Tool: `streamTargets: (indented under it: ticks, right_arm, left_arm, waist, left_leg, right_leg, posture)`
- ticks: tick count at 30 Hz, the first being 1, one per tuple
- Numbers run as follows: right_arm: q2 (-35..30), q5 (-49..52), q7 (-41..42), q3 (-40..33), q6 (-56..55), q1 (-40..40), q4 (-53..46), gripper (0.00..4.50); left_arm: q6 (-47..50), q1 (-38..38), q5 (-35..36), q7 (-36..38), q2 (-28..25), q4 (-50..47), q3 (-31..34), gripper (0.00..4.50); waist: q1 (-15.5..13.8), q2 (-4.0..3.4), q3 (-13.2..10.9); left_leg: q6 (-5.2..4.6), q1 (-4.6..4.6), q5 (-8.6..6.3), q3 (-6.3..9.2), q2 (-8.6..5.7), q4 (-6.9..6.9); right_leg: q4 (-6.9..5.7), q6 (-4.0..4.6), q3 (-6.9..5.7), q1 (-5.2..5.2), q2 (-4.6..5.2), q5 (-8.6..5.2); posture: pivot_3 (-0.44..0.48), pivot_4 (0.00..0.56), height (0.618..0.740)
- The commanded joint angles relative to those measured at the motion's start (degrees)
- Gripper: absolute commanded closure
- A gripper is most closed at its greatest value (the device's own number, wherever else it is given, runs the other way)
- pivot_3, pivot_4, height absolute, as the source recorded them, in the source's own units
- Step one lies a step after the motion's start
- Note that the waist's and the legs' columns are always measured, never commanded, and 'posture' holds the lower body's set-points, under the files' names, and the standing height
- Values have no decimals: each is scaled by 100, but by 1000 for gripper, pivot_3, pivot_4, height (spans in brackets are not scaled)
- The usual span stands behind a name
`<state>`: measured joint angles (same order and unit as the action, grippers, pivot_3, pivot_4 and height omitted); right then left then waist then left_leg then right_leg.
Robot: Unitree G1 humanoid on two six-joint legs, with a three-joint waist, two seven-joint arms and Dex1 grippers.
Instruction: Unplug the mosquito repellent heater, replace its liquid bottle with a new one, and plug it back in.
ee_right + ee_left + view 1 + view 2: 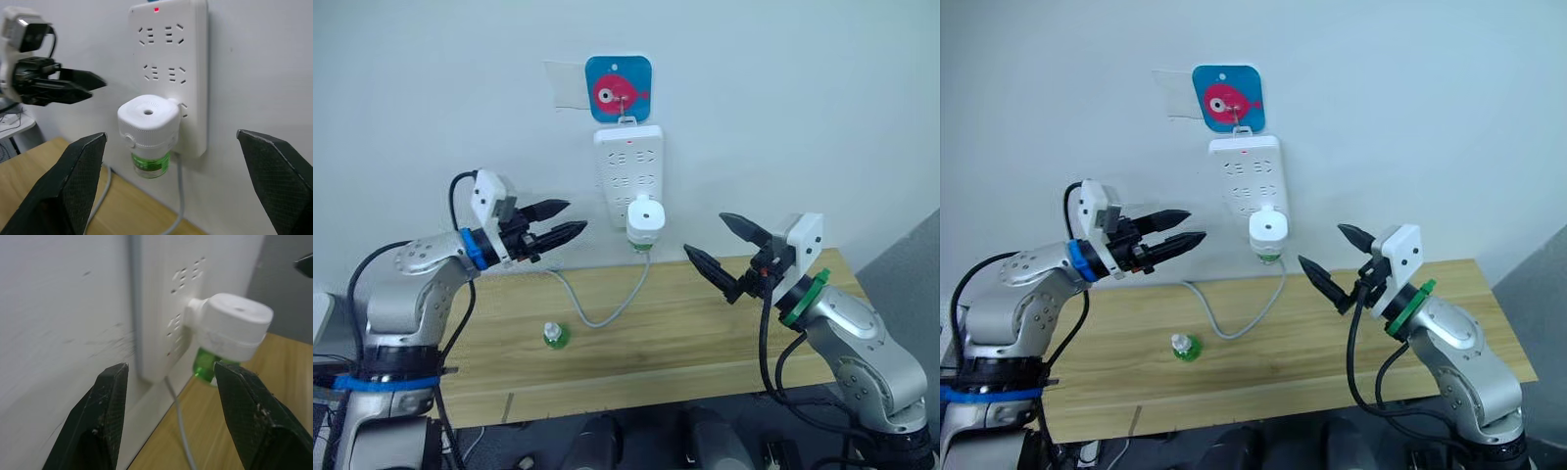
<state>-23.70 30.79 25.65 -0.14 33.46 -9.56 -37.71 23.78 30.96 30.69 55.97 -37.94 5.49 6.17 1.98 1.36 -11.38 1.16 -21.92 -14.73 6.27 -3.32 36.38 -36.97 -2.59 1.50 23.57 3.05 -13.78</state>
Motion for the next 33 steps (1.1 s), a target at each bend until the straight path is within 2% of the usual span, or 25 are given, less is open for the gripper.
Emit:
streamTargets:
  ticks: [1, 9, 19, 24, 33]
  right_arm:
    - [39, 103, -62, 123, 52, -71, -344, 0]
    - [162, 44, -294, 237, 161, -192, -430, 0]
    - [143, -195, -757, 252, 416, -200, -583, 0]
    - [242, -154, -866, 266, 525, -291, -592, 0]
    - [393, -88, -896, 303, 655, -365, -465, 0]
  left_arm:
    - [-312, 523, -227, 325, 168, 514, -241, 1491]
    - [-772, 1183, -618, 661, 509, 1481, -433, 1491]
    - [-1479, 1637, -1048, 371, 1122, 2168, -412, 1491]
    - [-1388, 1654, -1018, 601, 1276, 2164, -463, 1491]
    - [-961, 1754, -819, 1204, 1292, 2053, -462, 1491]
  waist:
    - [6, 2, -32]
    - [128, 3, -91]
    - [91, -3, -140]
    - [123, 0, -181]
    - [168, -2, -210]
  left_leg:
    - [0, -4, 0, 4, 0, 0]
    - [2, -24, 0, 17, 1, 2]
    - [1, -77, 1, 62, -14, 66]
    - [8, -80, 22, 75, -16, 76]
    - [6, -94, 23, 78, -13, 66]
  right_leg:
    - [0, 0, -15, 0, 2, 0]
    - [-3, 2, -38, 16, 8, 0]
    - [-10, -3, -70, 20, 8, 3]
    - [-10, -26, -79, 12, 6, 17]
    - [-18, -1, -85, 36, 3, 32]
  posture:
    - [-100, 217, 740]
    - [-139, 229, 740]
    - [-183, 247, 740]
    - [-181, 252, 740]
    - [-162, 255, 740]
